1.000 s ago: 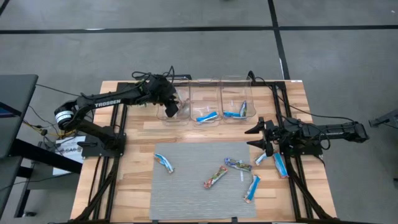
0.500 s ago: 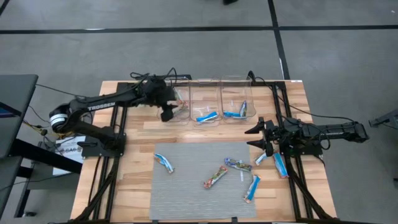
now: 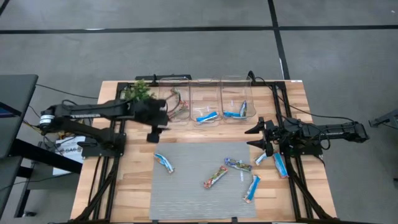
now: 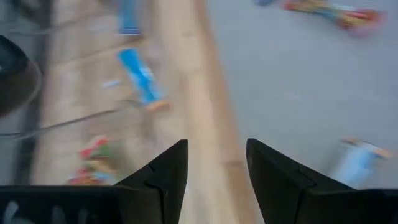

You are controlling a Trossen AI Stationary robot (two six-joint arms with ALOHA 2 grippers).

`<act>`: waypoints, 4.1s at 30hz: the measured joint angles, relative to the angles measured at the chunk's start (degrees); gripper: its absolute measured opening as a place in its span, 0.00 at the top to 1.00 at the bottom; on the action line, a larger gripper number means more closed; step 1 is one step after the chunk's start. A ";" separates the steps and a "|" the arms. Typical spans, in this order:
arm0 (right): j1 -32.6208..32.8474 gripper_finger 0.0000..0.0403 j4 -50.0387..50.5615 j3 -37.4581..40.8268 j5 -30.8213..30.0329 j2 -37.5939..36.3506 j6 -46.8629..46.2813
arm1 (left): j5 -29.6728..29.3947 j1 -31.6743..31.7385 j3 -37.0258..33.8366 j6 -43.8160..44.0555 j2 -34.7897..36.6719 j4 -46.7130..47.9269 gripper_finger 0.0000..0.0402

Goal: Pick and place Granola Bars by type
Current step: Put the yellow granola bar into the middle transparent bin

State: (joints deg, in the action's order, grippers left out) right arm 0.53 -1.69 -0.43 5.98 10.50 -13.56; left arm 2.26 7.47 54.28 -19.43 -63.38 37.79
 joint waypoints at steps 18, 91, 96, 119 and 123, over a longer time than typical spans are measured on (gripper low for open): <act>0.00 0.37 0.00 -0.02 0.00 -0.01 0.00 | -2.20 -24.15 -0.02 0.73 1.17 11.60 0.61; 0.00 0.37 0.16 0.00 0.02 0.00 0.00 | -4.08 -22.46 8.11 -0.82 -27.46 -20.45 0.89; 0.00 0.37 0.00 -0.02 0.02 -0.02 0.00 | -4.27 -19.78 11.56 7.00 -27.46 -33.68 0.89; 0.00 0.37 0.00 -0.02 0.02 0.00 0.00 | -3.48 -9.33 16.11 11.95 -27.44 -42.83 0.89; 0.00 0.37 0.00 -0.01 0.01 0.00 0.00 | -3.54 -3.51 16.11 11.76 -27.46 -42.66 0.89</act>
State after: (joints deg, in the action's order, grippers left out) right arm 0.53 -1.69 -0.45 5.99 10.50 -13.56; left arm -1.29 3.96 70.39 -7.66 -90.85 -4.87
